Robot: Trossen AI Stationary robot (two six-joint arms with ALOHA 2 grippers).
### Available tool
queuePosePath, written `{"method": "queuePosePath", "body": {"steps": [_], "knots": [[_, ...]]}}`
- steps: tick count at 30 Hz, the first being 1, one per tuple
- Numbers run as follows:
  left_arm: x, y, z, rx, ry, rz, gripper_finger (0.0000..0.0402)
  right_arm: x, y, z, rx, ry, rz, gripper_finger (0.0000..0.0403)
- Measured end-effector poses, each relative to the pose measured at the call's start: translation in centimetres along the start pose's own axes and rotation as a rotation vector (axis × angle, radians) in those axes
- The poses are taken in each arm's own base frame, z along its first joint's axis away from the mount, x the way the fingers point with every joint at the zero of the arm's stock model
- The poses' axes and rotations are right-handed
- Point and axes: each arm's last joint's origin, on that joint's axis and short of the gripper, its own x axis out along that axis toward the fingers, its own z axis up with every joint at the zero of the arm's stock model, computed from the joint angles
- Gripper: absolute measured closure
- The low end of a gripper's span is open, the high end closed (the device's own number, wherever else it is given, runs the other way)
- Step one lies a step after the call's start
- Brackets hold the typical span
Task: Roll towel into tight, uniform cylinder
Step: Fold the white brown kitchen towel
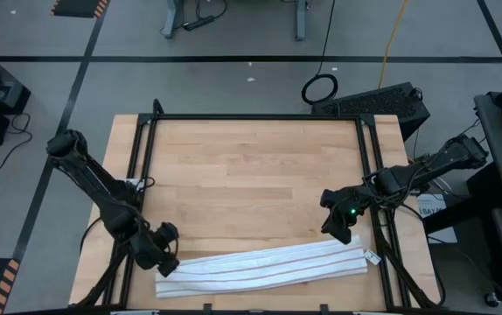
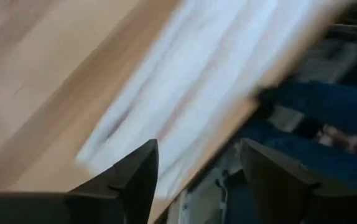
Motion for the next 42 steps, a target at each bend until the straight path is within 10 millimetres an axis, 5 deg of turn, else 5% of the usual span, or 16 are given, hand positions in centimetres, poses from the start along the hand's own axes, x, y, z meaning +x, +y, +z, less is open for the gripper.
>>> {"method": "queuePosePath", "body": {"steps": [7,17,30,42], "knots": [[2.4,-1.5,0.9,0.389,-0.046,-0.022,0.0212,0.1,-0.4,0.5,-0.034,-0.013,-0.014,0.0342],[6.6,-1.9,2.8,0.593,-0.053,0.035,0.0244,0.0,-0.6,1.1,0.003,-0.045,-0.011,0.0342],[9.5,-1.2,3.3,0.583,-0.035,0.119,0.025,0.0,-0.6,1.1,-0.01,-0.045,-0.012,0.0342],[9.2,-1.7,3.5,0.547,-0.039,0.103,0.0394,0.0,-0.6,1.1,-0.022,-0.045,-0.013,0.0342]]}}
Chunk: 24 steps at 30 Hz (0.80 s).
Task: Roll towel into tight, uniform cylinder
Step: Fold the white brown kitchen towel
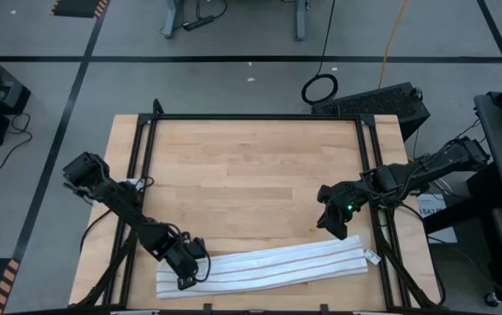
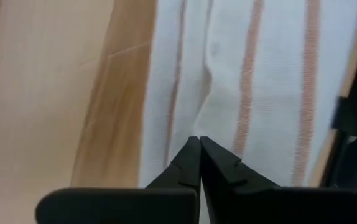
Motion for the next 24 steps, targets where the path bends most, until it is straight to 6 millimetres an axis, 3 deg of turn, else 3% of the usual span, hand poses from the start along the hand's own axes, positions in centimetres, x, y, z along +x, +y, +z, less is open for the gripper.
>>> {"method": "queuePosePath", "body": {"steps": [7,11,17,24], "knots": [[-0.9,-0.6,0.4,-0.01,0.019,0.025,0.0398,0.0,0.0,0.0,-0.014,-0.001,-0.001,0.0342],[-1.4,0.1,-0.1,-0.101,0.104,0.14,0.0396,0.0,0.0,0.0,-0.014,-0.003,-0.003,0.0342],[-1.5,0.1,-0.4,-0.158,0.13,0.139,0.0395,0.0,0.0,0.0,-0.031,-0.005,-0.006,0.0342],[-4.5,-0.1,-1.4,-0.377,0.246,0.084,0.0346,0.0,0.0,0.0,-0.001,0.0,0.0,0.0342]]}}
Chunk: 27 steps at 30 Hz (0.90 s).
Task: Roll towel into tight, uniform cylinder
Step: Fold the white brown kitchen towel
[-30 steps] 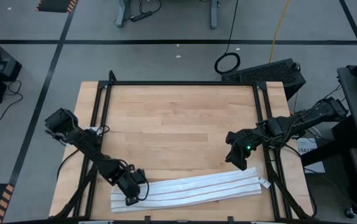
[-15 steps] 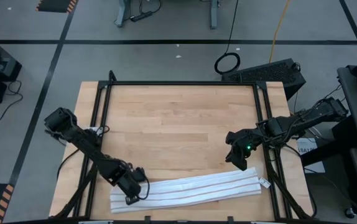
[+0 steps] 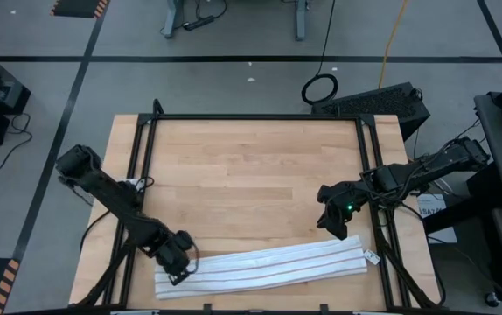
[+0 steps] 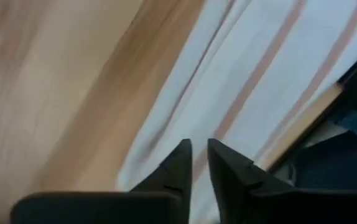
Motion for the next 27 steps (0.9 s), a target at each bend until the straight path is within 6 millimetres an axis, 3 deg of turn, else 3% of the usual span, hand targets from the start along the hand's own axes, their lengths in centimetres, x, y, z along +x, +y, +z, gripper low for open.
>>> {"method": "queuePosePath", "body": {"steps": [4,8,15,27], "knots": [[-1.8,1.0,-1.4,-0.155,0.085,0.028,0.0306,0.0,0.0,0.0,-0.006,0.0,0.0,0.0342],[-2.6,1.5,-1.4,-0.177,0.06,-0.015,0.0268,0.0,0.0,0.0,-0.047,0.0,0.0,0.0342],[-0.5,2.8,-1.6,-0.228,0.086,-0.019,0.0251,0.0,0.0,-0.1,-0.055,0.037,0.037,0.0342],[0.7,4.0,-2.1,-0.421,0.137,0.025,0.0251,0.0,0.0,0.0,-0.035,0.036,0.037,0.0342]]}}
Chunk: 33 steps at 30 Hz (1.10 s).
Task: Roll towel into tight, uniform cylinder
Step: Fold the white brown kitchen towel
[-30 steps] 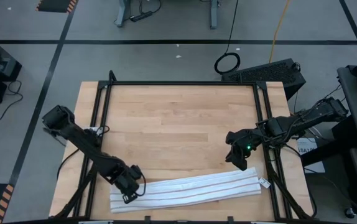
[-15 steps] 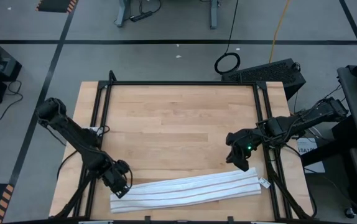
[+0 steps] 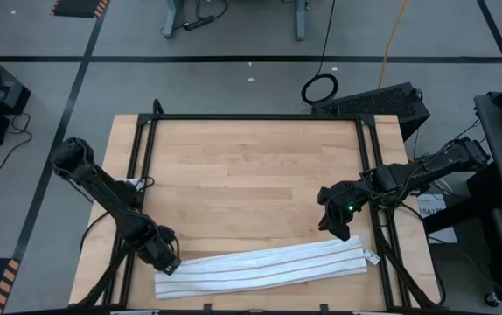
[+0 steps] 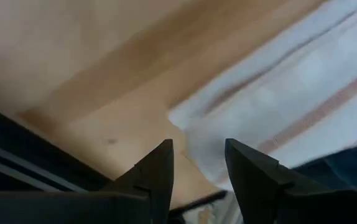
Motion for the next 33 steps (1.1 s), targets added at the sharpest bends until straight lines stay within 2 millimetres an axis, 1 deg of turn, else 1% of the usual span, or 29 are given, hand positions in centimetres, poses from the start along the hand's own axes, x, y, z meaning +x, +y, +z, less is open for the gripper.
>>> {"method": "queuePosePath", "body": {"steps": [3,6,9,12,13,14,16,20,23,27,30,33], "knots": [[0.0,-0.5,-0.4,-0.001,0.042,-0.047,0.0251,0.0,0.0,0.0,0.004,0.0,0.0,0.0342],[0.6,-0.4,-0.5,0.028,-0.013,-0.038,0.0261,0.0,0.0,0.0,0.004,-0.003,-0.003,0.0342],[1.5,-0.1,-0.3,0.03,-0.034,0.0,0.0303,0.0,-0.1,0.1,0.004,-0.008,-0.006,0.0342],[2.0,-0.1,-0.2,0.022,-0.052,0.018,0.0371,-0.1,-0.3,0.3,0.012,-0.015,-0.01,0.0342],[2.1,-0.1,-0.2,0.013,-0.06,0.022,0.0385,-0.1,-0.3,0.3,0.014,-0.017,-0.011,0.0342],[2.2,-0.1,-0.1,-0.001,-0.069,0.022,0.039,-0.1,-0.4,0.4,0.017,-0.019,-0.013,0.0342],[2.1,-0.2,-0.2,-0.012,-0.081,0.02,0.0391,-0.2,-0.5,0.5,0.023,-0.024,-0.015,0.0342],[1.2,-0.7,-0.8,-0.081,-0.093,0.025,0.0397,-0.2,-0.6,0.6,0.036,-0.03,-0.018,0.0342],[1.2,-0.6,-0.9,-0.135,-0.134,0.026,0.0392,-0.2,-0.6,0.7,0.037,-0.033,-0.018,0.0342],[1.8,0.2,-0.2,-0.189,-0.216,0.126,0.0369,-0.2,-0.6,0.7,0.033,-0.039,-0.017,0.0342],[1.6,0.5,-0.2,-0.175,-0.207,0.156,0.0346,-0.2,-0.7,0.8,0.044,-0.041,-0.018,0.0342],[1.0,0.7,-0.4,-0.17,-0.2,0.147,0.0314,-0.2,-0.7,0.8,0.057,-0.042,-0.017,0.0342]]}}
